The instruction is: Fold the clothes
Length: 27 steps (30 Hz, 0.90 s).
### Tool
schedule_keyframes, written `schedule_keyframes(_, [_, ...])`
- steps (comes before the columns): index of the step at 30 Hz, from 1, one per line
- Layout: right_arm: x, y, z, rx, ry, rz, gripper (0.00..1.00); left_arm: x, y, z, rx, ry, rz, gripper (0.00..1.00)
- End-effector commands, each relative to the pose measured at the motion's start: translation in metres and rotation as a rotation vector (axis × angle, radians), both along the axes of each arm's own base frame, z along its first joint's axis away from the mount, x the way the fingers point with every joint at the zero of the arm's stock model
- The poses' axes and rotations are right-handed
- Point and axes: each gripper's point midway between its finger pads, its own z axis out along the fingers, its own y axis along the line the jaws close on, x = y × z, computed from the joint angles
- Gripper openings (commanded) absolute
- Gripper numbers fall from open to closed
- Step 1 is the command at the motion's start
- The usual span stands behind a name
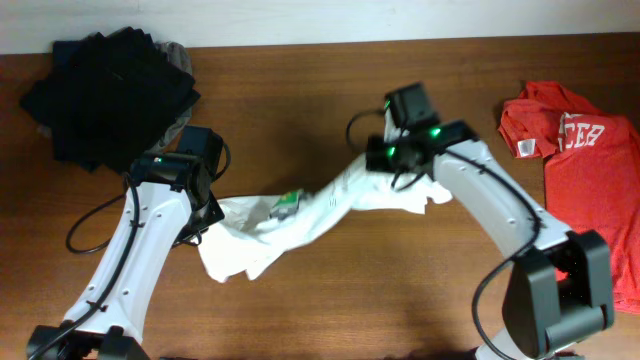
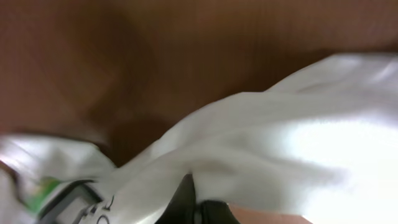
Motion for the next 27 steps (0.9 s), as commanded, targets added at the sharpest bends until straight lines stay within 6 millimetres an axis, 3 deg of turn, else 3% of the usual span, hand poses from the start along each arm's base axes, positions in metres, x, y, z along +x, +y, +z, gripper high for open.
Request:
schedule_keyframes(1, [0.023, -0.007, 0.026, 0.004, -0.115, -0.001, 0.22, 0.001, 0.0, 0.004, -0.013, -0.026, 0.015, 0.0])
schedule_keyframes(2, [0.025, -0.006, 0.022, -0.002, -0.118, 0.01, 0.28, 0.002, -0.001, 0.004, -0.018, -0.029, 0.015, 0.0])
schedule_keyframes(3, [0.026, -0.002, 0.013, -0.012, -0.103, 0.026, 0.46, 0.003, -0.003, 0.003, -0.028, -0.033, 0.015, 0.0])
schedule_keyframes(4, [0.025, -0.002, 0.001, -0.024, -0.075, 0.033, 0.81, 0.004, -0.004, 0.003, -0.035, -0.036, 0.015, 0.01])
schedule_keyframes(5, [0.023, -0.003, -0.008, -0.033, -0.049, 0.035, 0.98, 0.004, -0.005, 0.003, -0.038, -0.038, 0.014, 0.0])
schedule_keyframes(7, [0.018, -0.007, -0.022, -0.053, 0.0, 0.035, 0.98, 0.005, -0.005, 0.003, -0.038, -0.041, 0.014, 0.0])
schedule_keyframes(9, [0.009, -0.023, -0.032, -0.085, 0.06, 0.011, 0.98, 0.005, -0.005, 0.003, -0.038, -0.04, 0.014, 0.0])
schedule_keyframes(17, [-0.023, -0.113, 0.0, -0.107, 0.235, -0.187, 0.98, 0.005, -0.005, 0.003, -0.038, -0.041, 0.014, 0.01])
schedule_keyframes(19, [-0.035, -0.127, -0.002, -0.111, 0.285, -0.216, 0.98, 0.005, -0.005, 0.003, -0.038, -0.042, 0.014, 0.0])
schedule_keyframes(22, [-0.06, -0.131, -0.022, -0.118, 0.386, -0.22, 0.99, 0.006, -0.005, 0.003, -0.039, -0.045, 0.014, 0.0])
schedule_keyframes(27, [-0.077, -0.113, -0.069, -0.13, 0.402, -0.159, 1.0, 0.006, -0.005, 0.003, -0.043, -0.044, 0.014, 0.01])
